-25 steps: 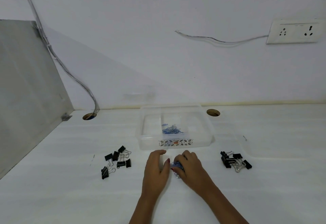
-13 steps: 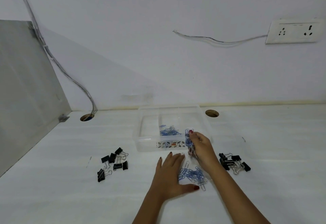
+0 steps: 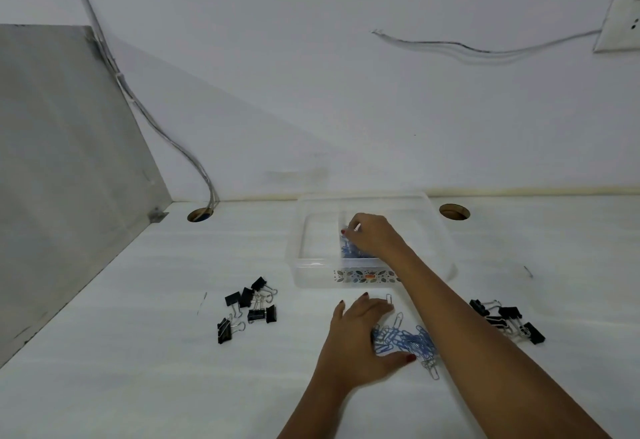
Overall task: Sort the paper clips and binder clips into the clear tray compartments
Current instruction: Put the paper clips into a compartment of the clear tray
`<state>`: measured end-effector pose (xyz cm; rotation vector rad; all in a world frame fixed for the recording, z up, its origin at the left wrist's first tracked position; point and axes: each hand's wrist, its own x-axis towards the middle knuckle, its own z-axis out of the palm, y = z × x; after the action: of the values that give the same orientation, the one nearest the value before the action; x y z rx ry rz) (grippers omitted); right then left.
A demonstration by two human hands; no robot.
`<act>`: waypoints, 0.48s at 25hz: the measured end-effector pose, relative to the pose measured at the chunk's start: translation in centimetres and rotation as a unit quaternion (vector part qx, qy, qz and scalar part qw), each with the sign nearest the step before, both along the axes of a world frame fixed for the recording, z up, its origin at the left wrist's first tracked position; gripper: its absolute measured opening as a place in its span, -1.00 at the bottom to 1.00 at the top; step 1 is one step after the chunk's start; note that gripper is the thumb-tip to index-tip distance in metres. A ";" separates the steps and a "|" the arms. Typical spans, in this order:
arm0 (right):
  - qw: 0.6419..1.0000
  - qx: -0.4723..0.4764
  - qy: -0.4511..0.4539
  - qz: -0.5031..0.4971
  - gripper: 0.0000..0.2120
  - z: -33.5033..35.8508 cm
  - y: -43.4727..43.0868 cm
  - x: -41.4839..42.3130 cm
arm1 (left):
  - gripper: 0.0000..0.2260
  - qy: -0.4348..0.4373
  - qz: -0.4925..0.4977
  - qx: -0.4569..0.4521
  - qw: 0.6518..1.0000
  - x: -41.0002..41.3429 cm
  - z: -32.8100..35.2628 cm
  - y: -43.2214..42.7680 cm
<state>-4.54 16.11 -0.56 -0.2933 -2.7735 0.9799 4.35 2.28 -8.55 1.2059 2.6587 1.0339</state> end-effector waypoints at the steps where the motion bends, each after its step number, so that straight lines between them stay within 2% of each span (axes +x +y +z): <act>1: 1.000 0.018 -0.003 0.010 -0.78 0.1 0.1 0.4 | -0.32 -0.007 0.004 0.029 1.000 -0.1 -0.1 0.0; 4: 0.993 0.008 0.116 0.001 -0.92 0.6 0.9 3.5 | -0.41 -0.041 0.031 0.114 0.992 -0.2 -0.1 -0.3; 7: 0.961 -0.074 0.249 -0.098 -0.97 0.4 1.7 8.9 | -0.67 -0.105 0.102 0.242 0.959 -0.2 0.4 -0.7; 8: 0.952 -0.095 0.258 -0.137 -0.97 -0.1 1.8 11.0 | -0.77 -0.131 0.130 0.286 0.940 -0.2 0.7 -0.9; 10: 0.955 -0.114 0.214 -0.173 -0.97 -2.1 1.3 14.5 | -0.89 -0.175 0.177 0.354 0.901 0.0 1.2 -1.3; 11: 0.965 -0.114 0.173 -0.160 -0.97 -3.4 0.8 16.0 | -0.88 -0.165 0.198 0.366 0.894 0.2 1.3 -1.4; 12: 0.977 -0.104 0.127 -0.134 -0.86 -4.9 0.1 16.9 | -0.84 -0.135 0.219 0.357 0.898 0.2 1.3 -1.6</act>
<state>12.39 16.17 -5.46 -0.5180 -2.3322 1.1485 4.59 0.71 -7.29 0.4105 2.4247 2.1936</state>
